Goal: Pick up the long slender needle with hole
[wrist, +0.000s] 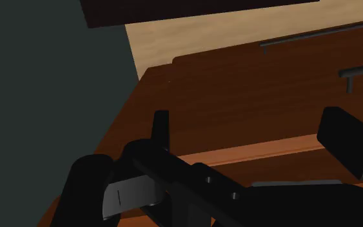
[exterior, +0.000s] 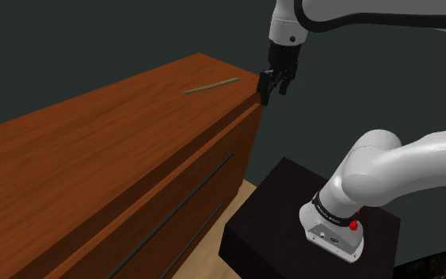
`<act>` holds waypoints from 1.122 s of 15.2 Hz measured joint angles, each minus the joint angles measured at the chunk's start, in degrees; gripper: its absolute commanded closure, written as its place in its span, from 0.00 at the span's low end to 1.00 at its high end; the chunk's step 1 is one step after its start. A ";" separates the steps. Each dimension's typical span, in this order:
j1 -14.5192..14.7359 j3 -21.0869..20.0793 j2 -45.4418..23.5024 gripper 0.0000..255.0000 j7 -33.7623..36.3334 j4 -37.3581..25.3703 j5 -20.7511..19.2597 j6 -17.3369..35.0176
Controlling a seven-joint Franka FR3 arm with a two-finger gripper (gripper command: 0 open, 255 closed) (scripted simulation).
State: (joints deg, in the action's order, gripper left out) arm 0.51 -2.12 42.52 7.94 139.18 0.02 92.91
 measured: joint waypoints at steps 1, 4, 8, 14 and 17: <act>0.00 0.00 0.00 0.00 0.00 0.00 0.00 0.00; 2.28 3.26 -4.73 0.00 -9.56 -3.34 -1.62 1.67; 6.62 8.74 -12.75 0.00 -28.60 -9.52 -3.22 4.00; 13.30 13.72 -26.35 0.00 -57.08 -22.77 -1.53 4.39; 15.82 14.79 -31.85 0.00 -70.87 -29.13 0.14 3.17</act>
State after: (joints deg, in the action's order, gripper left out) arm 16.33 12.67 10.67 -62.93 110.04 0.16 96.08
